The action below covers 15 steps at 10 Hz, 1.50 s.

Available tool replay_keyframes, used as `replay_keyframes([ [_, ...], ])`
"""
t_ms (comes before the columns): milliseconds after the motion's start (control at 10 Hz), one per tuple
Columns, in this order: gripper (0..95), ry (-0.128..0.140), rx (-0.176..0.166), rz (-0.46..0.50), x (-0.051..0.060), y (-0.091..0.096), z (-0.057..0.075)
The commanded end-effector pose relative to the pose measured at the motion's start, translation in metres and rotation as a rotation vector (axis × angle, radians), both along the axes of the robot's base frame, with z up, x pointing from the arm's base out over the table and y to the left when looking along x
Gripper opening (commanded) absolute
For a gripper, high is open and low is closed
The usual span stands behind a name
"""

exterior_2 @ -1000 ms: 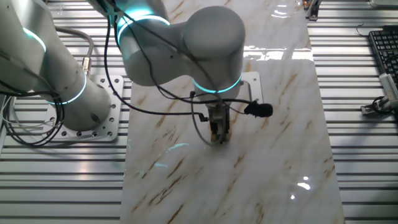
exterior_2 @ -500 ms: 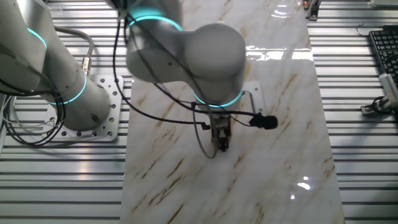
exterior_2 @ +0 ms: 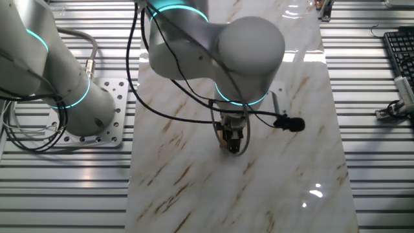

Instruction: Pick up the small block on the left and move it to the right

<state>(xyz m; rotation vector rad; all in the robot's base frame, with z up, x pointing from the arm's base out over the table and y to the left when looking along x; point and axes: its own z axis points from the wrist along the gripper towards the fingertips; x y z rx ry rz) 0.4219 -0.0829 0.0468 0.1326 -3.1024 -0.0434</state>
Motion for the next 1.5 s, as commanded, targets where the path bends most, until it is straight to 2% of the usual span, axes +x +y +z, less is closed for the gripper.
replay_keyframes([
  [100,95.0,0.031,0.022,-0.004,-0.004,0.001,0.017],
  [200,95.0,0.042,0.021,-0.004,-0.005,0.001,0.022],
  [400,95.0,0.043,0.011,0.006,-0.006,0.0,0.029],
  [700,38.0,0.047,-0.001,0.013,-0.008,-0.003,0.037],
  [800,0.0,0.056,0.0,0.014,-0.009,-0.005,0.04],
  [1000,0.0,0.091,-0.008,0.046,-0.009,-0.01,0.044],
  [1100,0.0,0.127,-0.048,0.115,-0.009,-0.012,0.045],
  [1200,0.0,0.15,-0.068,0.151,-0.008,-0.014,0.046],
  [1300,0.0,0.186,-0.092,0.181,-0.008,-0.016,0.046],
  [1500,0.0,0.223,-0.118,0.236,-0.008,-0.018,0.046],
])
